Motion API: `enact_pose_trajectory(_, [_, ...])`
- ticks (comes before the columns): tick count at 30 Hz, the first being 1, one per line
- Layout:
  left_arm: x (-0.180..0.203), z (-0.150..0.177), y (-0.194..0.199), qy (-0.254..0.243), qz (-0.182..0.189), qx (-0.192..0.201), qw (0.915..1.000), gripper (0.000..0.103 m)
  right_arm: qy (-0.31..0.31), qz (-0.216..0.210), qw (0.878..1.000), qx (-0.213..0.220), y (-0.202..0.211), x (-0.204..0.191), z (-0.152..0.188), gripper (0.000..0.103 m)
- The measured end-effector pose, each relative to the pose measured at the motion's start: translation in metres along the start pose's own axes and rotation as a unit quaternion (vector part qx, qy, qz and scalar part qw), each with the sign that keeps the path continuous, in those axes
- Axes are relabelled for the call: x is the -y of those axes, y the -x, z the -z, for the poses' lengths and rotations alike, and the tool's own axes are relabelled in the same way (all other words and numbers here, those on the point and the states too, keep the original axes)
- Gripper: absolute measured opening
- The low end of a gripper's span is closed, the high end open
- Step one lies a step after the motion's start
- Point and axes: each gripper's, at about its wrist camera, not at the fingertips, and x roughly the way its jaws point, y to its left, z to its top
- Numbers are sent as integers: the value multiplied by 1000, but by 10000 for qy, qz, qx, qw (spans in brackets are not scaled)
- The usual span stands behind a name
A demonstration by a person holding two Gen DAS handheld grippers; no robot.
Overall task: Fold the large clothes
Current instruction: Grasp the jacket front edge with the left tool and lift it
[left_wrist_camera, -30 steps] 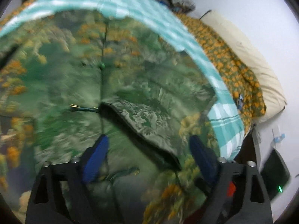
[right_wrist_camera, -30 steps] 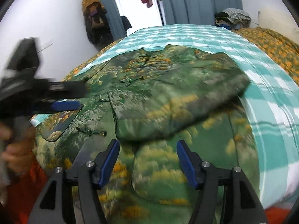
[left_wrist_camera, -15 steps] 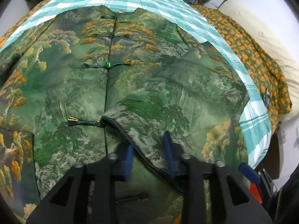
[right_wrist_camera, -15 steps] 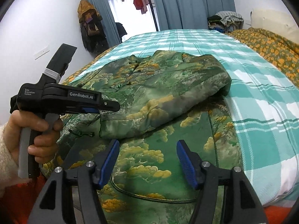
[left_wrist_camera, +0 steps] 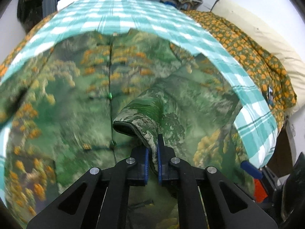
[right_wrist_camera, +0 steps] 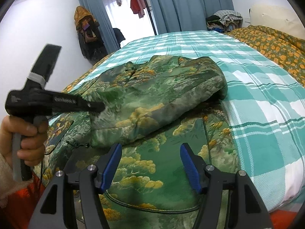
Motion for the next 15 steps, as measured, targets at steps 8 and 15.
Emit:
enact_pose_trajectory(8, [-40, -58, 1, -212, -603, 474, 9968, 5, -51, 109, 9999, 93, 1, 8, -3, 65])
enact_pose_trajectory(15, [-104, -62, -43, 378, -754, 267, 9961, 5, -694, 402, 9966, 185, -4, 53, -31, 65])
